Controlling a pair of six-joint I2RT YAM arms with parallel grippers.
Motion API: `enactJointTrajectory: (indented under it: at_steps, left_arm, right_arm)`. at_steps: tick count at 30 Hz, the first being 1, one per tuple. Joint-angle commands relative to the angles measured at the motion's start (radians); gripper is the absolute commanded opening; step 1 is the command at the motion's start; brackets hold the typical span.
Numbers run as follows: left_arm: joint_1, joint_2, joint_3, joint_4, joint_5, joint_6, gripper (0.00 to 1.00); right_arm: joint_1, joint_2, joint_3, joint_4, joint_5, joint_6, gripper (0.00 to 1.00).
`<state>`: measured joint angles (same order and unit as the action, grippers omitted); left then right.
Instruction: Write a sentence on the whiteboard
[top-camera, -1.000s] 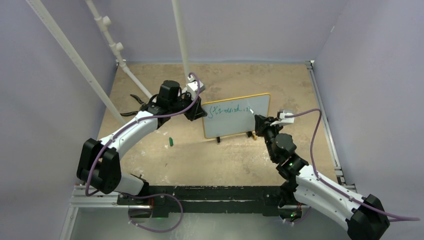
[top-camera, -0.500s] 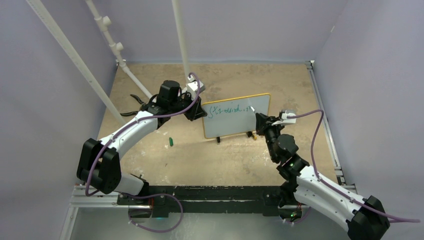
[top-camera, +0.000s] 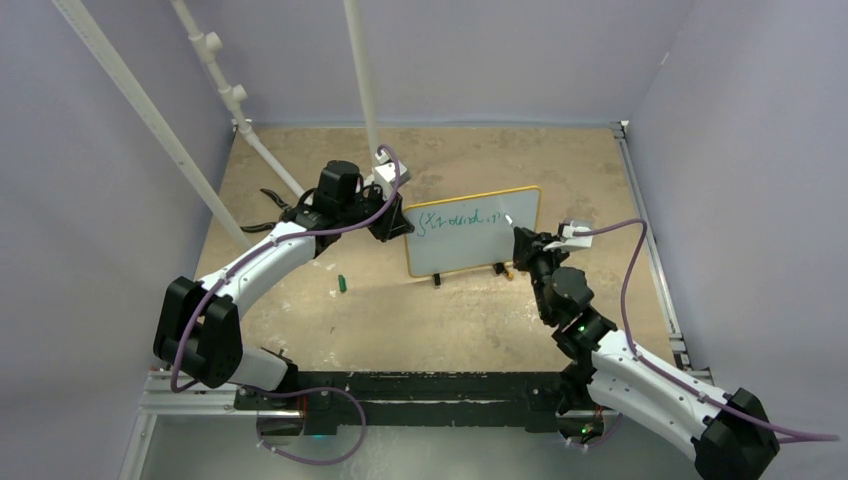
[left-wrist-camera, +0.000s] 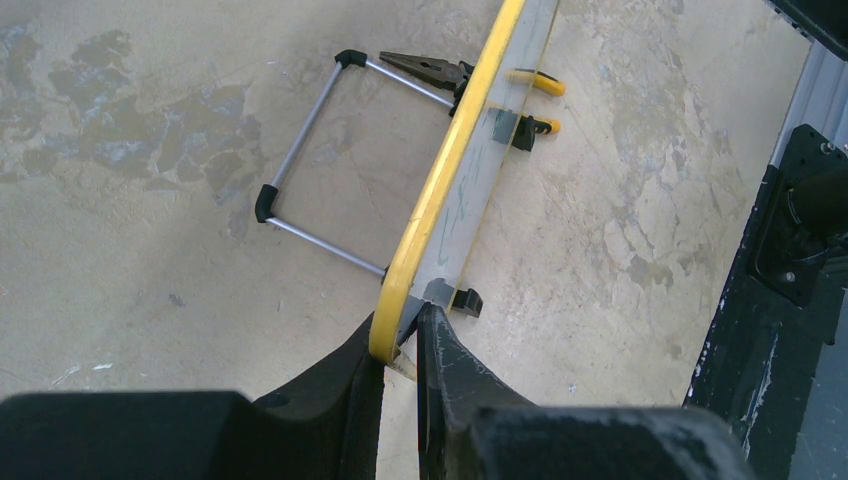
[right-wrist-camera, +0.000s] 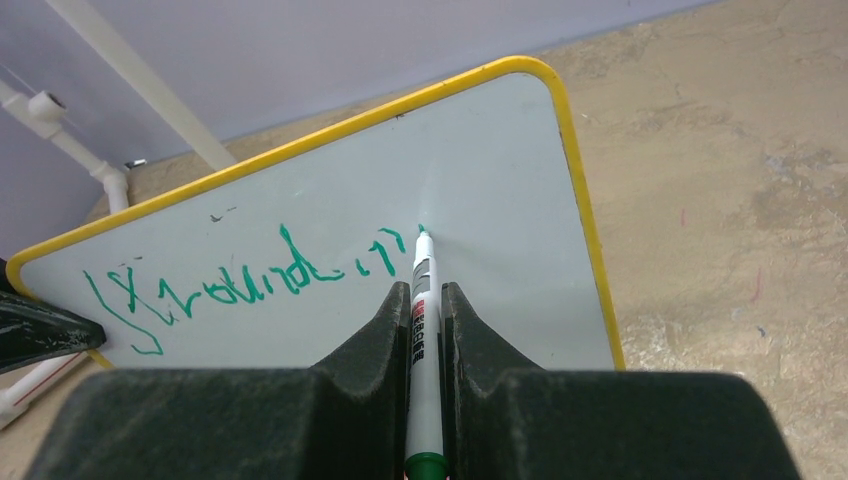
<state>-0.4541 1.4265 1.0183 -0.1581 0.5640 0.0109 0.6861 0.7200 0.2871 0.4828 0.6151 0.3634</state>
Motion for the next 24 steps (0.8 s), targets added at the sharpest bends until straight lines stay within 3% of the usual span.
enactJointTrajectory:
  at_steps: [1, 24]
  left_arm:
    - [0.017, 0.008, 0.029, -0.015, -0.079, 0.040, 0.00]
    - [0.017, 0.008, 0.029, -0.018, -0.082, 0.041, 0.00]
  right_arm:
    - [-0.005, 0.004, 0.011, -0.017, 0.019, 0.031, 0.00]
    - [-0.003, -0.093, -0.005, -0.057, 0.011, 0.041, 0.00]
